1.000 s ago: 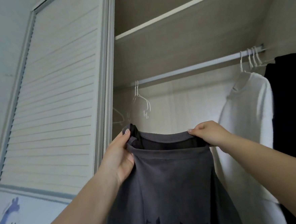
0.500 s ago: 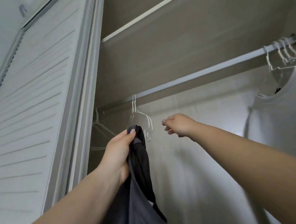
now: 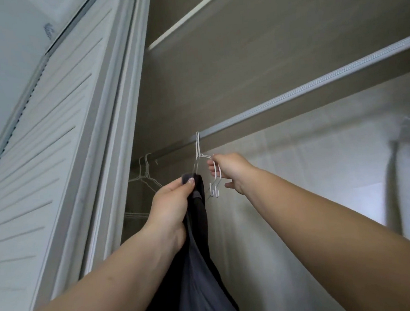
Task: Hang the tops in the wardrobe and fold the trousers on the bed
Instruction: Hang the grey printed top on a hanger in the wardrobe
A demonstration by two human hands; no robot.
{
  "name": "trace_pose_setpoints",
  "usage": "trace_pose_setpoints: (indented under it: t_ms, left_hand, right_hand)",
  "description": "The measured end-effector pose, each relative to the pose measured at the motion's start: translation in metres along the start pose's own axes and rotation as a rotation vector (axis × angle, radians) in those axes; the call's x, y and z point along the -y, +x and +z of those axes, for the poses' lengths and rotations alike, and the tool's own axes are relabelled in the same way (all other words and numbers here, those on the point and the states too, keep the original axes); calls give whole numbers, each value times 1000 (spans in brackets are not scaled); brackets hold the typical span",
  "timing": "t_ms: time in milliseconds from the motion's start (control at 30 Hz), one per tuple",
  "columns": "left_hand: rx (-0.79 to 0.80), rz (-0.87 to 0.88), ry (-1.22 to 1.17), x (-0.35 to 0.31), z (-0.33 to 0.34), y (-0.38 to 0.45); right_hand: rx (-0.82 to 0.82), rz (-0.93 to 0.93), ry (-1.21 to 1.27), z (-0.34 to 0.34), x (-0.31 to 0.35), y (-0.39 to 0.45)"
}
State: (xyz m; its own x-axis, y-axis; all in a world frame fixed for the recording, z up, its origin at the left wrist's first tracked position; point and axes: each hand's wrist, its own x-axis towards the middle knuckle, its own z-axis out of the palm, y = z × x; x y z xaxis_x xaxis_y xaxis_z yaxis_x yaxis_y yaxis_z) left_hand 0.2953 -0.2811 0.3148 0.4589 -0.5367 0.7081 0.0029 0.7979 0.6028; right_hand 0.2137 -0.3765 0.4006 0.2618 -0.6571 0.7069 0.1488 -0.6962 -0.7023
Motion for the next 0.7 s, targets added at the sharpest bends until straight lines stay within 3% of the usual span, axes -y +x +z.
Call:
trace_pose_setpoints:
  t_ms: [133,367,700]
  left_hand:
    - [-30,15,-33,-6,-2,2]
    - [-36,-6,-34,-5,-5,-2]
    - [123,-59,57,6,-10,-12]
  right_hand:
    - [-33,7,168,12,1,4]
    - [-100,-53,180,17,9,4]
    - [-43,-192,188,-11,8,-44]
